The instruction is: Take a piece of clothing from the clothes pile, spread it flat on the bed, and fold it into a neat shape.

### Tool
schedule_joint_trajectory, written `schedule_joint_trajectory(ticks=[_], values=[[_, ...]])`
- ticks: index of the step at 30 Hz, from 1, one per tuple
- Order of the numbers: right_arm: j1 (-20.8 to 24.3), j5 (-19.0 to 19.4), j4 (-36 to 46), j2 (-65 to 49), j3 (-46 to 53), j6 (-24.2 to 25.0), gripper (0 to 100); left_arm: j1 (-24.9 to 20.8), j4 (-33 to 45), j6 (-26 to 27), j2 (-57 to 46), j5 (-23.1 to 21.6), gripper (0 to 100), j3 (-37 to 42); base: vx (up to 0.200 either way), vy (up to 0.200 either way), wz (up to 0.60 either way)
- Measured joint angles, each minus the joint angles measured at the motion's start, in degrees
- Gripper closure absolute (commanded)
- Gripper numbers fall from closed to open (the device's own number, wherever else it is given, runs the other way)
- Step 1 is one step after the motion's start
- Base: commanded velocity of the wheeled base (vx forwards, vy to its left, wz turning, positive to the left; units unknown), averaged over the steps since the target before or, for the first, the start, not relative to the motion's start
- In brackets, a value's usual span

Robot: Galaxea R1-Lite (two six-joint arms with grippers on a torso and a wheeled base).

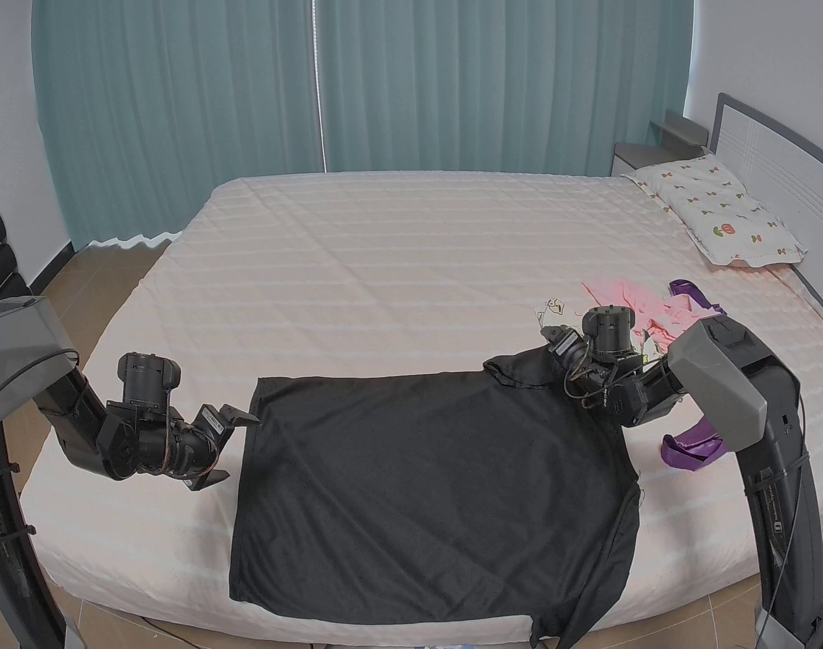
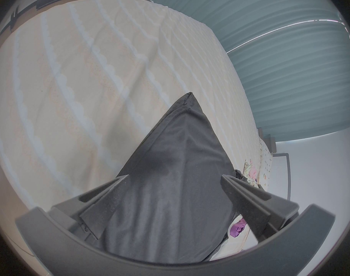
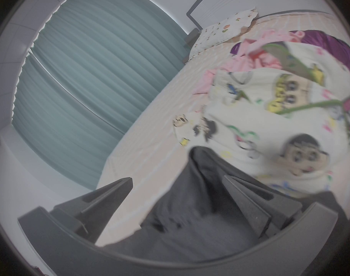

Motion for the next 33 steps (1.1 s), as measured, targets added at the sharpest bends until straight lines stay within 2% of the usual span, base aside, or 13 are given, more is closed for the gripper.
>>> schedule_joint_trajectory(ticks=[7,17,19,21,22,27,33], values=[[0.68,0.73,-10.37,-6.9,20.55,-1.48,0,-0.3,0.24,0.27,-1.16,0.0,0,1.43,-0.2,0.0,0.0],[1.07,3.3,-29.26,-13.46,46.25,-2.1,0,-2.78,0.71,3.58,-2.82,1.1,0,3.55,0.0,0.0,0.0],[1.07,4.56,-33.37,-14.64,51.1,-2.16,0,-4.57,0.66,6.35,-2.77,4.0,0,4.84,0.0,0.0,0.0],[1.07,4.97,-34.41,-15.01,52.5,-2.16,0,-5.18,0.63,7.22,-2.65,5.29,0,5.34,0.0,0.0,0.0],[1.01,5.44,-35.04,-15.47,54.16,-2.18,0,-6.42,0.44,8.75,-1.94,7.67,0,6.39,0.0,0.0,0.0],[0.93,5.77,-35.45,-15.52,55.82,-2.32,0,-8.81,0.2,10.86,0.66,12.98,0,7.55,0.0,0.0,0.0],[0.93,5.85,-37.19,-14.95,56.81,-2.46,0,-10.91,0.02,11.57,3.17,16.24,0,8.02,0.0,0.0,0.0]])
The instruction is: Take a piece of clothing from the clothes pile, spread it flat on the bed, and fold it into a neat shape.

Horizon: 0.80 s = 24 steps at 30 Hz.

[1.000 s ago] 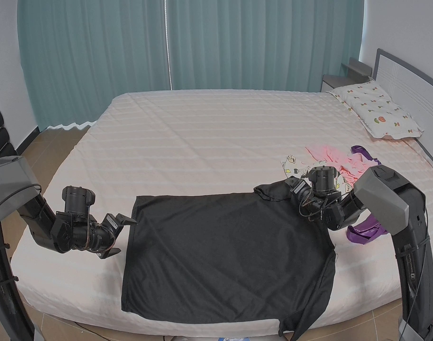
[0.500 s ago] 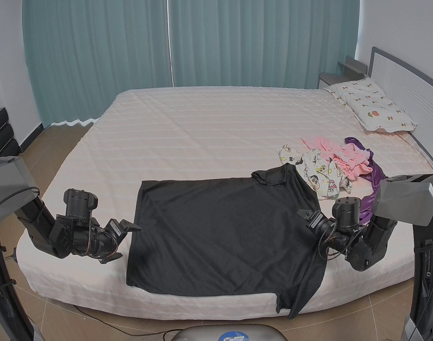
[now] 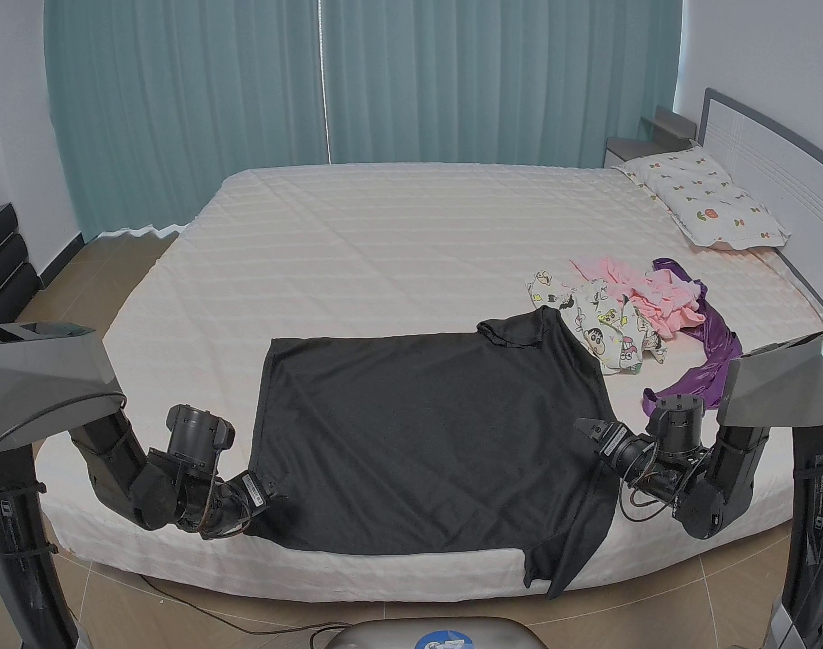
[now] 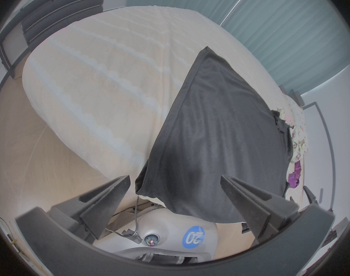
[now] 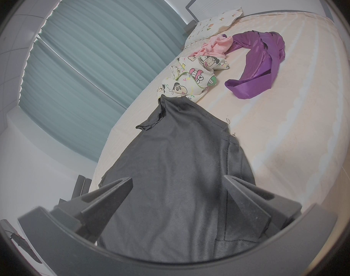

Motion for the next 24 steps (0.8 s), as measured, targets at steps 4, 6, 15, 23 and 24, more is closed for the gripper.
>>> schedule_joint_trajectory(ticks=[4,6,15,23,24], values=[[0.0,0.04,-0.15,0.2,0.27,-0.02,0,-1.0,-0.39,0.09,1.34,1.87,0,0.05,0.0,0.0,0.0],[0.0,0.06,-0.17,0.27,0.3,0.02,0,-1.49,-1.78,0.15,1.87,2.28,0,0.0,0.0,0.0,0.0],[-0.05,0.09,-0.17,0.41,0.27,0.11,0,-3.07,-4.46,0.66,4.44,5.73,0,-0.37,0.0,0.0,0.0],[-0.05,0.11,-0.15,0.46,0.27,0.13,0,-3.56,-4.46,2.63,5.73,6.77,100,-0.12,0.0,0.0,0.0],[-0.05,0.09,-0.12,0.46,0.28,0.13,0,-3.56,-4.44,2.52,5.78,6.77,100,-0.06,0.0,0.0,0.0]])
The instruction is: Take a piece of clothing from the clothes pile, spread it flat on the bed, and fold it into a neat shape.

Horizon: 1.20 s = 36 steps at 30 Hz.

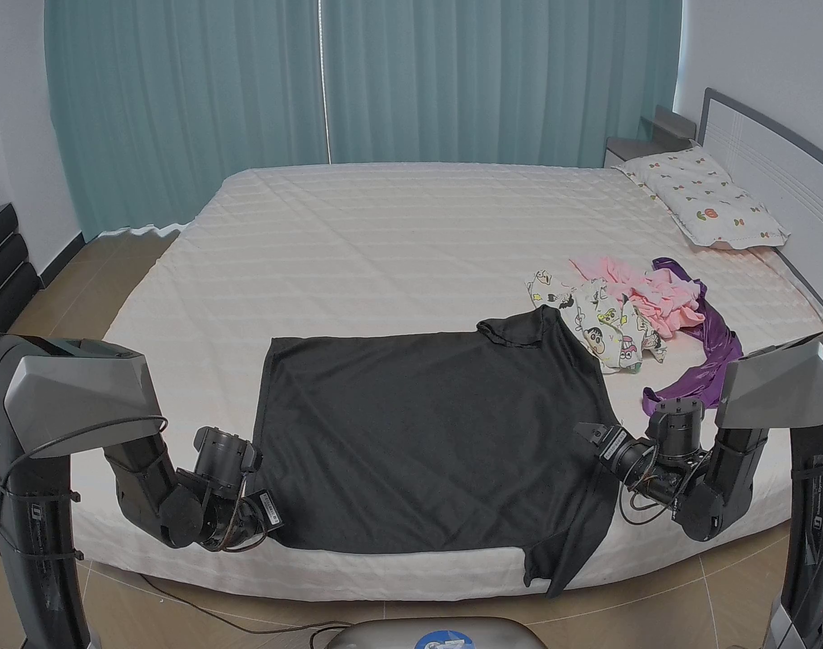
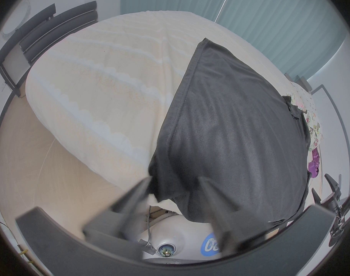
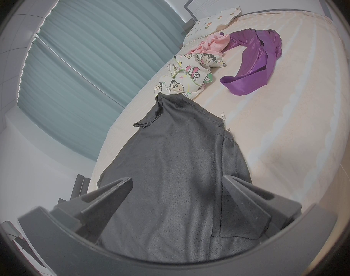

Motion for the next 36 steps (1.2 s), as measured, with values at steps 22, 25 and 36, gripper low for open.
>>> schedule_joint_trajectory(ticks=[22,25,36], values=[[-3.52,2.0,11.69,-0.27,-0.48,-6.51,0,7.5,0.09,-15.58,-7.46,-10.5,100,-3.36,0.0,0.0,0.0],[-3.72,3.08,12.28,-0.18,-0.89,-6.56,0,9.03,-0.02,-17.69,-8.24,-13.26,100,-3.58,0.0,0.0,0.0],[-3.12,3.57,13.17,0.17,0.54,-14.75,0,12.51,-1.34,-20.64,-9.34,-16.1,100,-4.24,0.0,0.0,0.0]])
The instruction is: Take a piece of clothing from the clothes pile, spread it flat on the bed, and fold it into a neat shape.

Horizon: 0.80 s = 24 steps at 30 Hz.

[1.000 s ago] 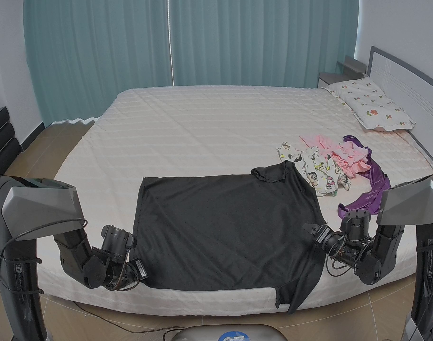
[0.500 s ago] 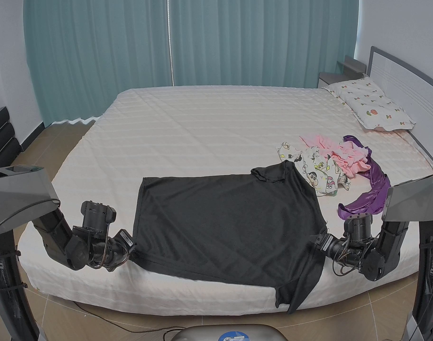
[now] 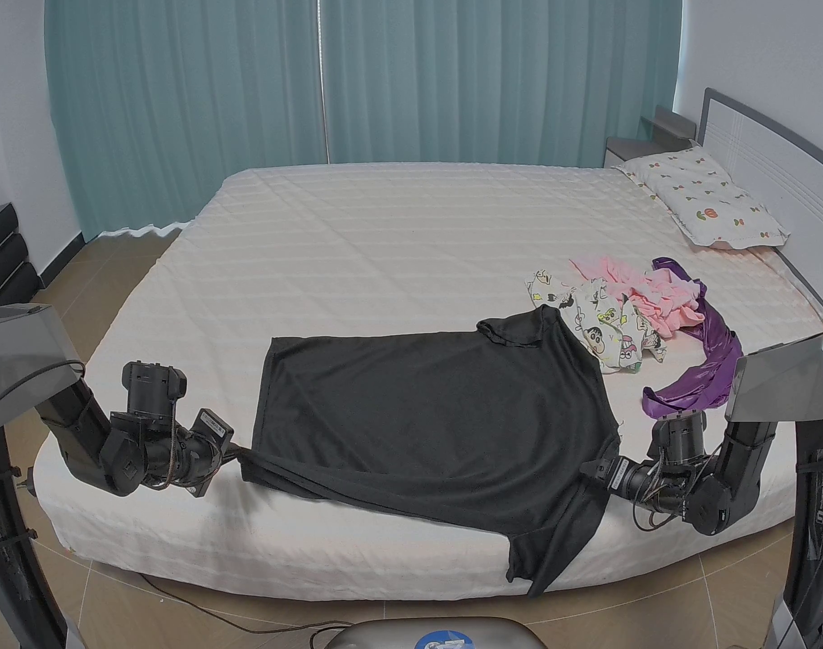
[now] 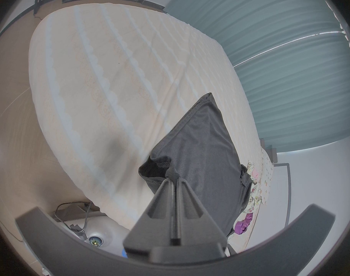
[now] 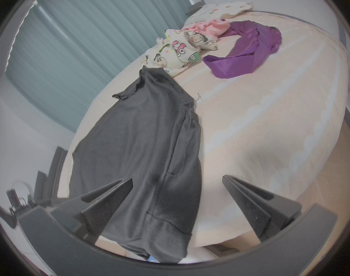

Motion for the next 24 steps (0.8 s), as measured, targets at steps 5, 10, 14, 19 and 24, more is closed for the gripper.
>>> schedule_joint_trajectory(ticks=[5,10,14,19,24], values=[[1.6,-0.66,0.37,0.9,0.52,-4.16,0,0.22,0.0,-0.02,0.0,-1.17,100,0.24,0.0,0.0,0.0],[2.56,-1.38,5.27,1.24,-0.63,-7.5,0,0.23,0.0,0.0,0.0,-1.26,100,0.38,0.0,0.0,0.0],[2.86,-3.82,10.3,1.07,-2.58,-12.12,0,0.23,0.0,0.02,0.0,-1.26,100,0.39,0.0,0.0,0.0],[2.71,-6.42,13.31,0.24,-3.05,-16.84,0,0.26,-0.02,0.05,-0.02,-1.26,100,0.44,0.0,0.0,0.0],[0.56,-7.19,14.21,-1.33,-0.63,-18.71,0,0.23,0.0,0.07,-0.02,-1.26,100,0.49,0.0,0.0,0.0]])
